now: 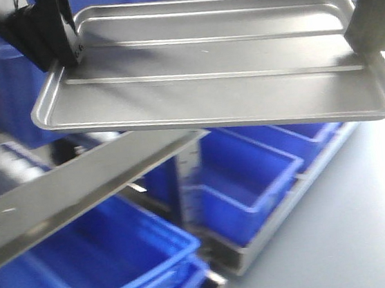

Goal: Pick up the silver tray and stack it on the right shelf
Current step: 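Hold the tray level with both grippers while the base drives to another shelf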

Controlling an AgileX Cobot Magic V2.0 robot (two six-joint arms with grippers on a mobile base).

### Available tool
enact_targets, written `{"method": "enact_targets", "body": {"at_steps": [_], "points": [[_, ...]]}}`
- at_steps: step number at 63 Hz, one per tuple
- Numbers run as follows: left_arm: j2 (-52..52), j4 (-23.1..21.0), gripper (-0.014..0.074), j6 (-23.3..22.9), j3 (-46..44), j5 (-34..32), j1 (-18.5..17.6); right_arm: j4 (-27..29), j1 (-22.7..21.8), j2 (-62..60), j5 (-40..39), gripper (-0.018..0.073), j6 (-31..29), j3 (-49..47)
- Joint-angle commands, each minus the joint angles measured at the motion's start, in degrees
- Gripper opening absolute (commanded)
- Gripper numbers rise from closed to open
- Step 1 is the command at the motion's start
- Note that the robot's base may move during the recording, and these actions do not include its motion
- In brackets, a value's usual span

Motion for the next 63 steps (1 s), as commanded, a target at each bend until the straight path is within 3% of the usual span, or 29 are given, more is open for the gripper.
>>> {"method": "enact_targets", "body": {"at_steps": [1,63], "points": [[-2.1,3.3,-0.0093,-0.2,-2.1,-0.4,0.1,-3.4,-0.2,-1.1,0.8,0.0057,-1.4,-1.8],[-2.1,3.3,-0.0093,-0.2,-2.1,-0.4,0.1,-3.4,-0.2,-1.3,0.8,0.0057,-1.4,-1.8]]}}
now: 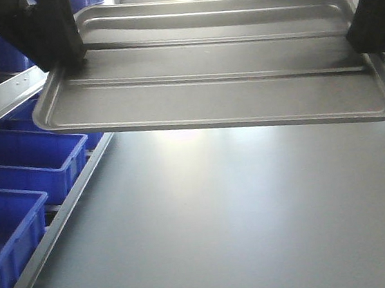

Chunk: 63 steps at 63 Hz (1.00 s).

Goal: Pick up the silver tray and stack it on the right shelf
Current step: 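Hold the tray level with both grippers while the base drives to another shelf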

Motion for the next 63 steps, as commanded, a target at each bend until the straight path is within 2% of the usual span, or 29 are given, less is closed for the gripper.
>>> {"method": "enact_targets", "body": {"at_steps": [1,63], "points": [[-2.1,3.5,-0.0093,-0.2,-2.1,-0.4,0.1,-3.4,-0.2,-1.3,0.6,0.0057,-1.4,-1.8],[-2.1,3.3,-0.0093,-0.2,-2.1,-0.3,0.1,-3.4,-0.2,-1.3,0.6,0.0057,-1.4,-1.8]]}}
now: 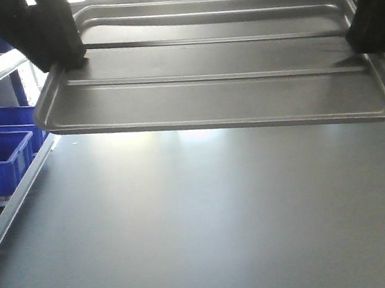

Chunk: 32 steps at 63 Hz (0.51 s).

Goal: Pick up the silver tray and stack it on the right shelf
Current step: 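Hold the tray level with both grippers while the base drives to another shelf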

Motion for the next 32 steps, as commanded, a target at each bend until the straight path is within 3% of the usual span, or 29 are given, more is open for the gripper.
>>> {"method": "enact_targets", "body": {"at_steps": [1,32], "points": [[-2.1,3.4,-0.0093,-0.3,-2.1,-0.4,0.1,-3.4,-0.2,-1.3,0.5,0.0057,-1.4,-1.8],[-2.1,3.3,-0.0093,-0.3,-2.1,-0.4,0.1,-3.4,-0.2,-1.3,0.5,0.0057,-1.4,-1.8]]}}
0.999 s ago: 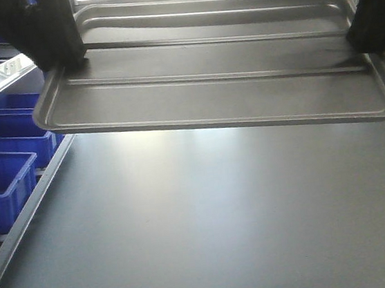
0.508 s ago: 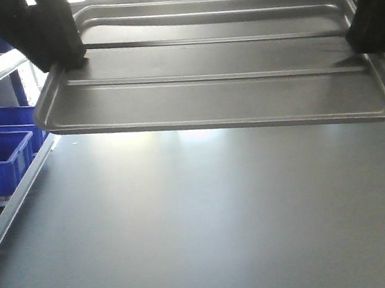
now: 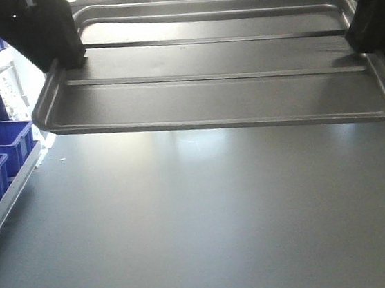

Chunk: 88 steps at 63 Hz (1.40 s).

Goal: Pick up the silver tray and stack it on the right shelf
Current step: 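Hold the tray level with both grippers while the base drives to another shelf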

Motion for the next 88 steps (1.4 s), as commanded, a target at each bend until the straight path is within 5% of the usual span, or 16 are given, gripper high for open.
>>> {"method": "enact_targets", "body": {"at_steps": [1,88], "points": [[-2.1,3.4,-0.0093,-0.3,-2.1,-0.4,0.1,-3.4,-0.2,-1.3,0.5,0.0057,-1.4,-1.8],[-2.1,3.4,-0.0093,-0.3,-2.1,-0.4,0.1,-3.4,-0.2,-1.3,0.5,0.0057,-1.4,-1.8]]}}
